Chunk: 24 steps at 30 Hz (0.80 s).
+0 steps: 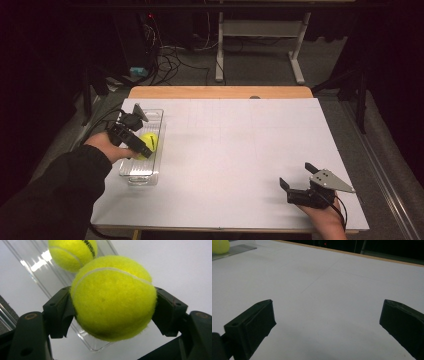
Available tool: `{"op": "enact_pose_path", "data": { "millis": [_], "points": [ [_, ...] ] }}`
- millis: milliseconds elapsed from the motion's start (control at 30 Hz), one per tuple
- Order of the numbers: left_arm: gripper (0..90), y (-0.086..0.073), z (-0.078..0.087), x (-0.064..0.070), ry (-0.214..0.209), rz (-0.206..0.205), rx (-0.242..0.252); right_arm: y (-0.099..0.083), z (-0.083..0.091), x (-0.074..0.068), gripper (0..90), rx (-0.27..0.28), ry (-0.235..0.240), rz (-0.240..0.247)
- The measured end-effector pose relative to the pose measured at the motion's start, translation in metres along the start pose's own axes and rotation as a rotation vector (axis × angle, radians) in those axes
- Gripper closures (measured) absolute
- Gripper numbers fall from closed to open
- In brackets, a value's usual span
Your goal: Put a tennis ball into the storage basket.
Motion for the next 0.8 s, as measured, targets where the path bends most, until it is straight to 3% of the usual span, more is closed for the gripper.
{"op": "enact_pose_path", "data": {
  "millis": [300,800],
  "points": [
    [26.6,-0.005,-0.007,-0.007,0.011,0.019,-0.017,0.004,0.004,0.000,0.1,0.016,0.000,-0.002],
    [26.4,-0.010,-0.047,-0.007,-0.010,0.023,-0.090,0.005,0.004,-0.004,0.1,0.020,0.006,0.004]
  ]
}}
Point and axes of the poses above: each handheld gripper's, and its own axes: z roughly backward along the jaws, y roughly out of its top, x roughly to its right, the point moved 8 cm from there along -z, roughly forward along the jaws, and after that the axes turned 2 degrees about y, right-handed, at the moved point
